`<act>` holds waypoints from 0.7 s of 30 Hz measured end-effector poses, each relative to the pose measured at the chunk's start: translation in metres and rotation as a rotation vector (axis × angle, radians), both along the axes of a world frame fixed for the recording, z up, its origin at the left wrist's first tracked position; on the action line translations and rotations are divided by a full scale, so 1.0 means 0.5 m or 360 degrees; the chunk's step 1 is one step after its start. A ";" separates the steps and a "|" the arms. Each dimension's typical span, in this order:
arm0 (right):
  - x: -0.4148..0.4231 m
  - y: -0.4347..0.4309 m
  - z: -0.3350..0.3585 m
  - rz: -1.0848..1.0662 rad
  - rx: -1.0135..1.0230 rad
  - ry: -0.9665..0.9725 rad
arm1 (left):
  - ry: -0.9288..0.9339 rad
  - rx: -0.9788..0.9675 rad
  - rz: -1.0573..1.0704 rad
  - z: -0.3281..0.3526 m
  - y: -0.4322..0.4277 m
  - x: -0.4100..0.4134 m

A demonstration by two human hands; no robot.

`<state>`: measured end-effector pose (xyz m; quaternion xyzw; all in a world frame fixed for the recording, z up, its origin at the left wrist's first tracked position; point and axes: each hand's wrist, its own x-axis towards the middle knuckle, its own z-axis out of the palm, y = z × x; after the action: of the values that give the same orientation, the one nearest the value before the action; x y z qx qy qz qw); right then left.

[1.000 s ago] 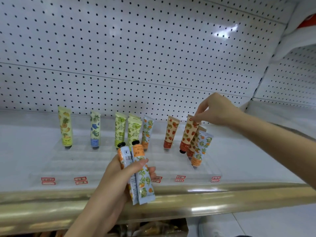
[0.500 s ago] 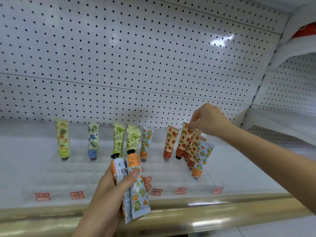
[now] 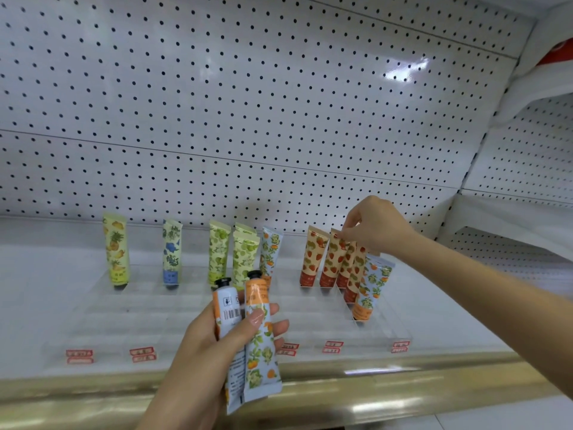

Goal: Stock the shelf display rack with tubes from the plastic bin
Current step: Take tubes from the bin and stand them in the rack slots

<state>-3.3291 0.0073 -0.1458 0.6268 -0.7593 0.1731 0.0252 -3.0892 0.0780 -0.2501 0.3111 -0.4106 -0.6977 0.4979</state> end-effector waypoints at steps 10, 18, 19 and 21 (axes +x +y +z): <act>0.000 -0.003 0.000 0.0007 0.0059 -0.0007 | -0.0026 0.0030 -0.0011 0.003 -0.001 -0.006; -0.004 0.001 -0.005 0.0032 0.0032 -0.0030 | 0.0006 0.0027 -0.0068 0.004 0.005 -0.011; -0.005 0.002 -0.005 0.0035 0.0024 -0.0051 | 0.0012 0.0021 -0.0071 0.005 0.006 -0.013; -0.007 0.004 -0.004 0.0040 0.0013 -0.0079 | 0.0012 0.0008 -0.0074 0.006 0.007 -0.014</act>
<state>-3.3324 0.0092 -0.1478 0.6320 -0.7523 0.1859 0.0016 -3.0964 0.0814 -0.2469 0.3001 -0.4141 -0.7112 0.4823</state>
